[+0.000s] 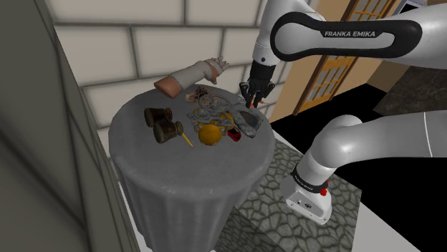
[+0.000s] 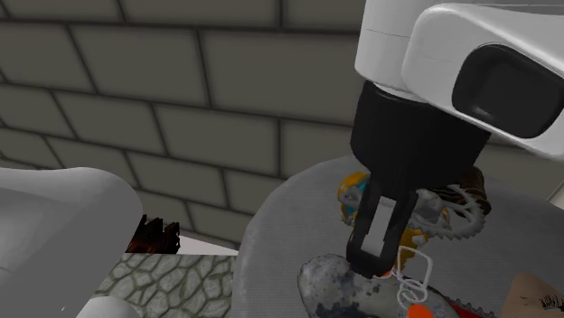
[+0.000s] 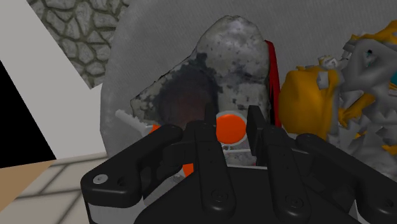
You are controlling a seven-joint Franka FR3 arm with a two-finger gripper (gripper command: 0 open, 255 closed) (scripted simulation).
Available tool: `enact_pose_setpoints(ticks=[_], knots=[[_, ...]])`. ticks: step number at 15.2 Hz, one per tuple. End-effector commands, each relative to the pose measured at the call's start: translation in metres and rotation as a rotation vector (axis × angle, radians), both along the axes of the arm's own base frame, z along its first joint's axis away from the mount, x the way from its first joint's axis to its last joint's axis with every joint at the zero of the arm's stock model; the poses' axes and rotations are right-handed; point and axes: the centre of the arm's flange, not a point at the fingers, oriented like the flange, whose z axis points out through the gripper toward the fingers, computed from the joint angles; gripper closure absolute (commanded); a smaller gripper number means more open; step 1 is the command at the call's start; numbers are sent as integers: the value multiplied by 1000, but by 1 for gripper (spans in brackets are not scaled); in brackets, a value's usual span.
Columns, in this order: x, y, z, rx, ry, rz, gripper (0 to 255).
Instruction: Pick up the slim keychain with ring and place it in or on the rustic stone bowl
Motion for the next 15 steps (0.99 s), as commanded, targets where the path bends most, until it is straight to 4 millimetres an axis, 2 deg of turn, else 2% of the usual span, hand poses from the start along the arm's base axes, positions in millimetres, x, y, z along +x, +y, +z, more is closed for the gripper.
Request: enact_pose_setpoints(ticks=[1, 7, 15], knots=[[1, 0, -12, 0, 0, 0, 255], [1, 0, -47, 0, 0, 0, 255], [1, 0, -47, 0, 0, 0, 255]])
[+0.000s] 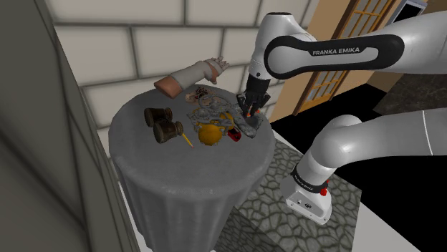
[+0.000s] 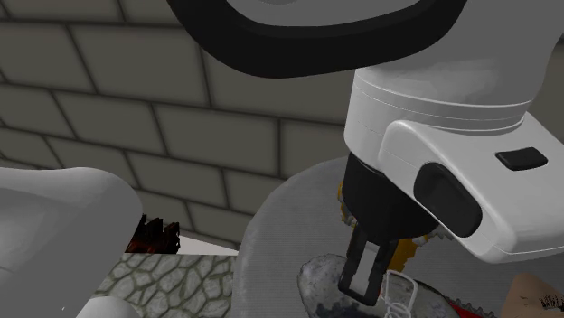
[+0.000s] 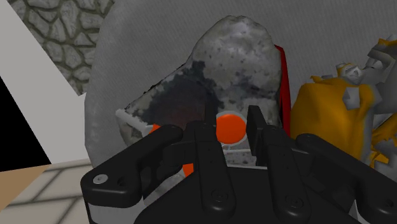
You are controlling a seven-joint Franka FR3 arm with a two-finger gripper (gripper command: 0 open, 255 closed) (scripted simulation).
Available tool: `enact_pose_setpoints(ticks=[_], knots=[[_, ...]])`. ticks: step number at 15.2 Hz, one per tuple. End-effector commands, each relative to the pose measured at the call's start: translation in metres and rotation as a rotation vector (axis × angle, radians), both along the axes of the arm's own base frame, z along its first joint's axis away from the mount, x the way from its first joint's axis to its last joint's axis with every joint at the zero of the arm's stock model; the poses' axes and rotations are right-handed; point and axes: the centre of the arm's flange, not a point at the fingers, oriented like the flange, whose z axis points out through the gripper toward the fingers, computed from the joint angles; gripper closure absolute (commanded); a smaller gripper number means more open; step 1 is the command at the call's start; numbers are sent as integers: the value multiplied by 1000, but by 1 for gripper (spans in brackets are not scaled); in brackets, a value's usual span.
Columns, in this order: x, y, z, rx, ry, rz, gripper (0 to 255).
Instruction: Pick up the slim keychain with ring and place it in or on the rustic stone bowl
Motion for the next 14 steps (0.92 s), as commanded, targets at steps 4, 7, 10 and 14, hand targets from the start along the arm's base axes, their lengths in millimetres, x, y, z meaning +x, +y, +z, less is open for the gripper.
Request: enact_pose_setpoints(ticks=[4, 7, 10, 14], knots=[[0, 0, 0, 0, 0, 0, 0], [0, 0, 13, 0, 0, 0, 0], [1, 0, 50, 0, 0, 0, 0], [1, 0, 50, 0, 0, 0, 0]])
